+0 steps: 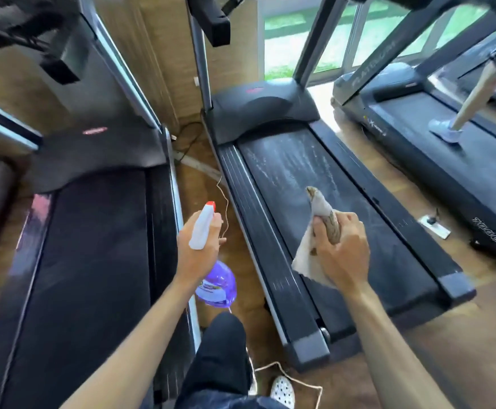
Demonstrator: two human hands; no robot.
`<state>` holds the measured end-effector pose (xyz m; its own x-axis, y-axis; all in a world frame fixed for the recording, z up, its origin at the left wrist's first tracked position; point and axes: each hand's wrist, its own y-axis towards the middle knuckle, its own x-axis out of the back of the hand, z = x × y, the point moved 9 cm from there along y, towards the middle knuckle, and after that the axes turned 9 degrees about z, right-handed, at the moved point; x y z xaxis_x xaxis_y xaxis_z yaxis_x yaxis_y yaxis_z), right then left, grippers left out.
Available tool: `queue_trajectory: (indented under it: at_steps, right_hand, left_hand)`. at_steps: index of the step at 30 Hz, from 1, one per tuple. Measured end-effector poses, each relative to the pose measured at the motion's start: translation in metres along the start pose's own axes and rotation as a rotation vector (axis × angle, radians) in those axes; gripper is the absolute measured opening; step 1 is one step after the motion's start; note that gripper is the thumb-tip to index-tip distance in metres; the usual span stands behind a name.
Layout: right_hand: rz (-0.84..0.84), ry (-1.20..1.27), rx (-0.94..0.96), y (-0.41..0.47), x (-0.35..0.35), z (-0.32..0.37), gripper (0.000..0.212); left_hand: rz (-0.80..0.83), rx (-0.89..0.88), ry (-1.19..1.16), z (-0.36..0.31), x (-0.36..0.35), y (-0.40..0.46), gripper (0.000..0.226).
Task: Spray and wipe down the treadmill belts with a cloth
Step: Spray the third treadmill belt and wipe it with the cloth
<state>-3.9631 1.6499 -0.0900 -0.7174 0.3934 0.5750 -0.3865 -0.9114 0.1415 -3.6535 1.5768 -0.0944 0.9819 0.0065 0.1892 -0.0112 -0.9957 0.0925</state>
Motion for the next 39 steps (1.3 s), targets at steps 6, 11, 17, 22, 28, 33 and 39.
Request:
queue_trajectory:
  at_steps: [6, 11, 17, 22, 28, 33, 39]
  right_hand:
    - [0.018, 0.007, -0.011, 0.068, -0.030, 0.009, 0.021]
    - [-0.007, 0.018, -0.053, 0.130, -0.081, 0.019, 0.012]
    - [-0.058, 0.013, -0.135, 0.209, -0.146, 0.037, 0.018]
    - [-0.114, 0.002, -0.168, 0.247, -0.168, 0.042, 0.016]
    - [-0.138, 0.010, -0.248, 0.292, -0.186, 0.017, 0.015]
    - [-0.119, 0.036, -0.302, 0.354, -0.203, -0.009, 0.006]
    - [-0.067, 0.028, -0.308, 0.432, -0.207, -0.029, 0.007]
  left_hand:
    - [-0.016, -0.003, 0.008, 0.015, 0.010, 0.072, 0.017]
    - [-0.007, -0.002, 0.001, 0.041, 0.019, 0.156, 0.012]
    - [0.126, 0.025, 0.003, 0.065, 0.025, 0.266, 0.014]
    - [0.215, -0.021, 0.033, 0.065, 0.018, 0.337, 0.013]
    - [0.301, 0.059, 0.030, 0.100, -0.021, 0.404, 0.010]
    - [0.333, 0.148, 0.084, 0.128, -0.068, 0.463, 0.013]
    - [0.268, 0.237, 0.168, 0.149, -0.112, 0.531, 0.023]
